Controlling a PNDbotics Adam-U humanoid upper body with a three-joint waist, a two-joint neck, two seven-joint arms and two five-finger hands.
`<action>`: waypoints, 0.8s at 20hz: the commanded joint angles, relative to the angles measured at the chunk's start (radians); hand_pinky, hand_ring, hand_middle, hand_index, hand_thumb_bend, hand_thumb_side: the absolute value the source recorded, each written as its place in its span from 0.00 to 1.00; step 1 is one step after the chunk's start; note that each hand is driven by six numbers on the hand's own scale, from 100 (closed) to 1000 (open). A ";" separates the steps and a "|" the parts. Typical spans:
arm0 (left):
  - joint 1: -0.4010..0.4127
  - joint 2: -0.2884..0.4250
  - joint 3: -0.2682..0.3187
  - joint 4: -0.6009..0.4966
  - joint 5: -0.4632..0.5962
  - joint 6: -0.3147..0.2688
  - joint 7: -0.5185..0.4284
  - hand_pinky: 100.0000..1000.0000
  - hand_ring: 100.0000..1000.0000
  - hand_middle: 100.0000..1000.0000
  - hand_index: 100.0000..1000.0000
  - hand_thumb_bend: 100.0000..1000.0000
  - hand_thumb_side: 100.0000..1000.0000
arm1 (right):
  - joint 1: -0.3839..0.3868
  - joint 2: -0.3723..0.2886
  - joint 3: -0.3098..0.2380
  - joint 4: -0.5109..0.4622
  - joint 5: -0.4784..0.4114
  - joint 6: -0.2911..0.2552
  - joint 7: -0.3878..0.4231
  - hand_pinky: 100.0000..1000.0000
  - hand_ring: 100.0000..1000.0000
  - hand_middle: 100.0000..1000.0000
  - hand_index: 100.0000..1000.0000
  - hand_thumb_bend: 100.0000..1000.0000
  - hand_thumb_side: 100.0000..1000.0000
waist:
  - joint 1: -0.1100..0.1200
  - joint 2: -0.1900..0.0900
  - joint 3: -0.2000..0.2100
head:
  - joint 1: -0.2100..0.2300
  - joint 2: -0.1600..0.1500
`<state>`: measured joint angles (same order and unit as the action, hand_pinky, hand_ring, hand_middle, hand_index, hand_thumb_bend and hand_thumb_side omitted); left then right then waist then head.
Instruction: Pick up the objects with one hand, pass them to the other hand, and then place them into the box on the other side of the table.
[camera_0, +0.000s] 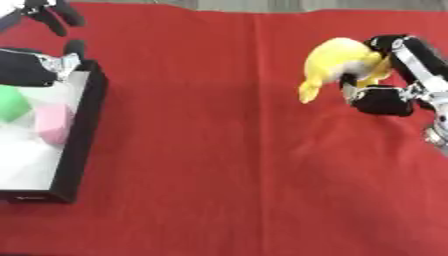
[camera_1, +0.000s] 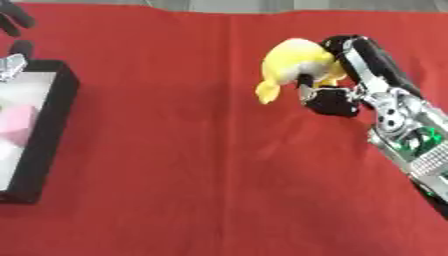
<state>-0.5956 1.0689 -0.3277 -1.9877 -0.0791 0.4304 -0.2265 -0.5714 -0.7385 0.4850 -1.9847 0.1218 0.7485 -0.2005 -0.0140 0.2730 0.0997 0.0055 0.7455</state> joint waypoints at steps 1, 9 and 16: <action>-0.044 0.011 -0.015 -0.012 -0.005 -0.009 -0.035 0.86 0.66 0.66 0.73 0.00 0.16 | -0.024 -0.002 0.009 -0.015 -0.042 0.008 -0.079 0.76 0.62 0.51 0.49 0.00 0.00 | 0.018 -0.038 0.005 | -0.002 -0.006; -0.182 -0.037 -0.128 -0.012 -0.083 -0.023 -0.175 0.85 0.68 0.69 0.81 0.00 0.23 | -0.064 0.068 0.036 -0.015 -0.174 0.020 -0.330 0.71 0.62 0.52 0.49 0.00 0.04 | 0.025 -0.036 0.036 | -0.013 -0.012; -0.300 -0.112 -0.206 -0.012 -0.110 0.011 -0.267 0.86 0.70 0.71 0.84 0.00 0.38 | -0.084 0.085 0.061 -0.015 -0.252 -0.003 -0.422 0.71 0.62 0.52 0.49 0.00 0.10 | 0.027 -0.039 0.051 | -0.027 -0.019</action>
<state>-0.8762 0.9521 -0.5324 -1.9903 -0.1815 0.4342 -0.4783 -0.6384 -0.6460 0.5497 -1.9847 -0.1174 0.6318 -0.4861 -0.0020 0.2714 0.1510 -0.0173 0.7395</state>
